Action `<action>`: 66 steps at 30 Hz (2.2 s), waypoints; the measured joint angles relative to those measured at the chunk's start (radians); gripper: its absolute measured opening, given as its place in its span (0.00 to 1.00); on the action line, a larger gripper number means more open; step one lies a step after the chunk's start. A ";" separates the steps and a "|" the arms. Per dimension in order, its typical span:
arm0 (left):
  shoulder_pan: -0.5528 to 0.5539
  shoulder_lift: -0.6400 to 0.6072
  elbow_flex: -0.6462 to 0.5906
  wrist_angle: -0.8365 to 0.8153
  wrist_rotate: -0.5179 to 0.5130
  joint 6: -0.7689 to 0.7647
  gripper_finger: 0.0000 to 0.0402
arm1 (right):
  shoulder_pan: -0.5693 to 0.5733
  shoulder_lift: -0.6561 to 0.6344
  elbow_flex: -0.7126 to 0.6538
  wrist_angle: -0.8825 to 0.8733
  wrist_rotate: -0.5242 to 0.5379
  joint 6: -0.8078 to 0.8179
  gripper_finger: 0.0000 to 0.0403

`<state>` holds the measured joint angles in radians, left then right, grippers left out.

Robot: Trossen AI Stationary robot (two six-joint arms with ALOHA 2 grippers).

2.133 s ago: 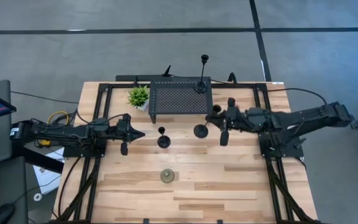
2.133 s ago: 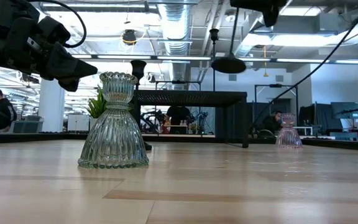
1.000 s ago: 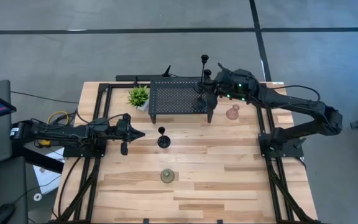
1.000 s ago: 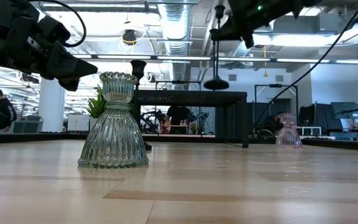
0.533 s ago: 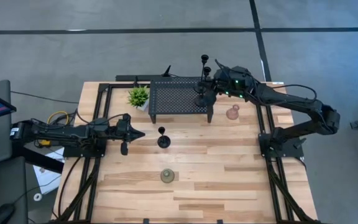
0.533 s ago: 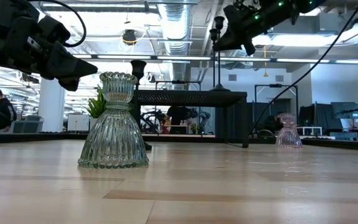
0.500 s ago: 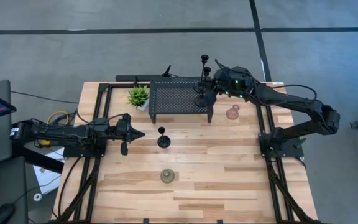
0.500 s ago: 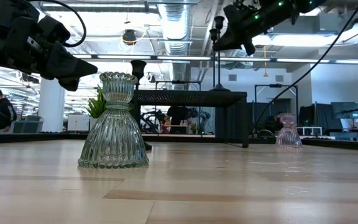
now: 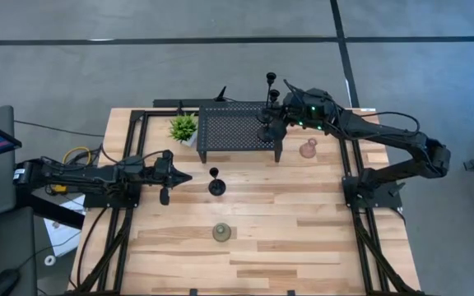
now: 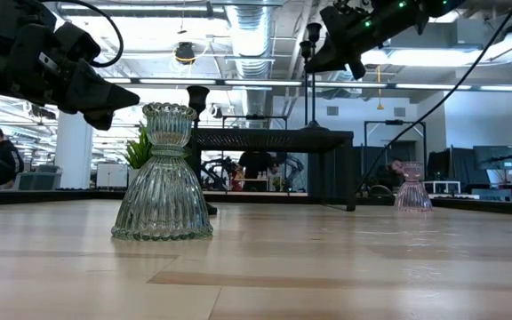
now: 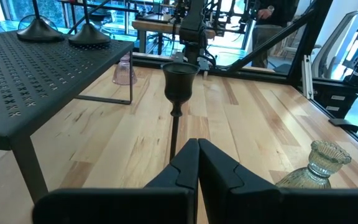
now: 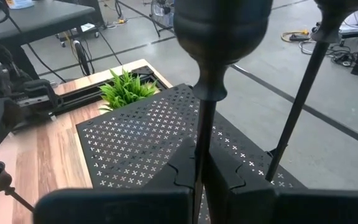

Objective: Pick & Place candle stick holders
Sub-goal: Align the black candle holder with the other black candle holder on the shelf, then put the pink glass candle holder on the shelf

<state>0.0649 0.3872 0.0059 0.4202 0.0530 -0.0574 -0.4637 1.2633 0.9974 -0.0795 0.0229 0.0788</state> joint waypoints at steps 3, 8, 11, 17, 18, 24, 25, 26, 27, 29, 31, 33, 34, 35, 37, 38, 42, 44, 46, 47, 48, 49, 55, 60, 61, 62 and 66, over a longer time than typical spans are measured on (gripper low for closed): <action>0.000 0.000 0.000 0.000 0.000 0.000 0.02 | 0.008 0.000 0.000 -0.002 0.001 -0.001 0.00; 0.000 0.000 0.000 0.000 0.000 0.000 0.02 | 0.013 0.000 0.000 -0.005 -0.001 -0.003 0.02; 0.000 0.000 0.000 0.000 0.000 0.000 0.02 | 0.013 0.000 0.000 -0.014 -0.011 0.005 0.08; 0.000 0.000 0.000 0.000 0.000 0.000 0.02 | 0.013 0.002 -0.003 -0.014 -0.011 -0.004 0.23; 0.000 0.000 0.000 0.000 0.000 0.000 0.02 | 0.013 0.002 -0.004 -0.014 -0.011 -0.007 0.26; 0.000 0.000 0.000 0.000 0.000 0.000 0.02 | 0.013 -0.022 -0.004 -0.042 -0.010 -0.034 0.45; 0.000 0.000 0.000 0.000 0.000 0.000 0.02 | 0.013 -0.035 -0.004 -0.044 -0.010 -0.034 0.49; 0.000 0.000 0.000 0.000 0.000 0.000 0.02 | 0.013 -0.048 -0.003 -0.048 -0.010 -0.034 0.51; 0.000 0.000 0.000 0.000 0.000 0.000 0.02 | 0.013 -0.063 -0.003 -0.064 -0.007 -0.035 0.54; 0.000 0.000 0.000 0.000 0.000 0.000 0.02 | 0.013 -0.098 -0.003 -0.095 -0.007 -0.035 0.58; 0.000 0.000 0.000 0.000 0.000 0.000 0.02 | 0.013 -0.140 -0.003 -0.126 -0.008 -0.035 0.60; 0.000 0.000 0.000 0.000 0.000 0.000 0.02 | 0.013 -0.188 -0.003 -0.169 -0.008 -0.034 0.61; 0.000 0.000 0.000 0.000 0.000 0.000 0.02 | 0.014 -0.212 -0.003 -0.198 -0.008 -0.029 0.60; 0.000 0.000 0.000 0.000 0.000 0.000 0.02 | 0.019 -0.235 -0.003 -0.225 -0.007 -0.013 0.60; 0.000 0.000 0.000 0.000 0.000 0.000 0.02 | 0.032 -0.281 -0.003 -0.289 -0.007 0.030 0.58; 0.000 0.000 0.000 0.000 0.000 0.000 0.02 | 0.040 -0.303 -0.003 -0.326 -0.007 0.056 0.57; 0.000 0.000 0.000 0.000 0.000 0.000 0.02 | 0.089 -0.380 -0.003 -0.485 -0.007 0.139 0.52; 0.000 0.000 0.000 0.000 0.000 0.000 0.02 | 0.121 -0.408 -0.003 -0.573 -0.007 0.186 0.49; 0.000 0.000 0.000 0.000 0.000 0.000 0.02 | 0.158 -0.431 -0.003 -0.658 -0.007 0.235 0.46; 0.000 0.000 0.000 0.000 0.000 0.000 0.02 | 0.178 -0.438 -0.003 -0.704 -0.007 0.260 0.44; 0.000 0.000 0.000 0.000 0.000 0.000 0.02 | 0.199 -0.444 -0.003 -0.748 -0.007 0.288 0.42; 0.000 0.000 0.000 0.000 0.000 0.000 0.02 | 0.222 -0.448 -0.003 -0.788 -0.005 0.316 0.41; 0.000 0.000 0.000 0.000 0.000 0.000 0.02 | 0.369 -0.442 -0.034 -0.932 0.084 0.498 0.31; 0.000 0.000 0.000 0.000 0.000 0.000 0.02 | 0.469 -0.439 -0.121 -0.964 0.247 0.583 0.26; 0.000 0.000 0.000 0.000 0.000 0.000 0.02 | 0.483 -0.439 -0.144 -0.962 0.268 0.592 0.25; 0.000 0.000 0.000 0.000 0.000 0.000 0.02 | 0.494 -0.439 -0.169 -0.962 0.287 0.600 0.25; 0.000 0.000 0.000 0.000 0.000 0.000 0.02 | 0.511 -0.439 -0.266 -0.956 0.332 0.609 0.24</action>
<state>0.0647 0.3874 0.0059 0.4206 0.0532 -0.0574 0.0472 0.8241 0.7315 -1.0360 0.3552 0.6882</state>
